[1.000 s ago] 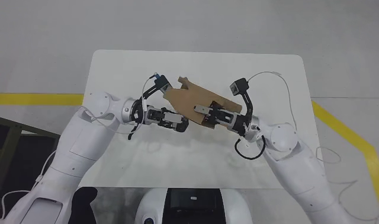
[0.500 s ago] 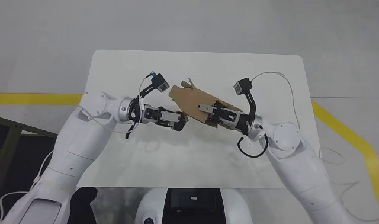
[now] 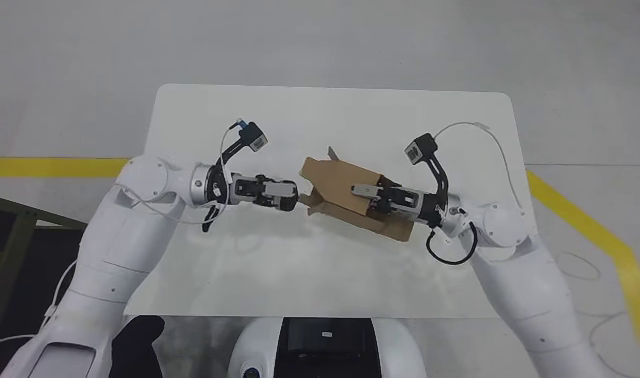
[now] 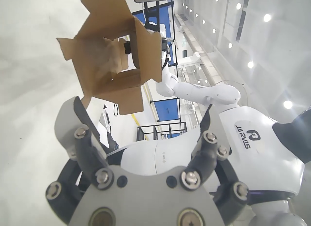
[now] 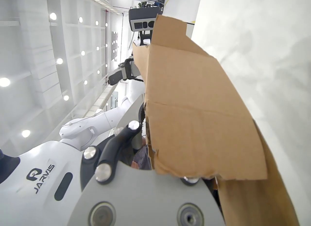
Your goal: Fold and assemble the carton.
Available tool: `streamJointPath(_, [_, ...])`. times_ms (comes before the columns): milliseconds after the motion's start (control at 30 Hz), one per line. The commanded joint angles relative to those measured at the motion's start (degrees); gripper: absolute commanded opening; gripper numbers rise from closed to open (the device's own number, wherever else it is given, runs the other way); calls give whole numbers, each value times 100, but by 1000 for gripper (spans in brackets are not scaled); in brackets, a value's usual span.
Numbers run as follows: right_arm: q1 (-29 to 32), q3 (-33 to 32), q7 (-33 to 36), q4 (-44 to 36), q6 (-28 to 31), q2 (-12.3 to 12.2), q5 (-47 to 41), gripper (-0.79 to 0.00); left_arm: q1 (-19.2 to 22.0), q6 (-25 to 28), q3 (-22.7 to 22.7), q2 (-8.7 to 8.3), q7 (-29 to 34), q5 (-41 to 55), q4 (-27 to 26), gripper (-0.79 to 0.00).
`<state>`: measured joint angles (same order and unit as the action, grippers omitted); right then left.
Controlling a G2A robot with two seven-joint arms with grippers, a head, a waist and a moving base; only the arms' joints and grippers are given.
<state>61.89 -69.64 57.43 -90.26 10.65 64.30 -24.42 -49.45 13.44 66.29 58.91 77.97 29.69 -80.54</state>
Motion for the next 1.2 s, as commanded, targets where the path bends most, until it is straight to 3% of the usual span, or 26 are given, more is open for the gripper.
streamJointPath(0, [-10,-37,55,10,-9,-5,-93,-785,-46,-4,33,-12,-51,-30,3,0])
streamJointPath(1167, [-23,437,-18,-258,238,102,-493,-785,81,136,-248,160,-257,832,73,0])
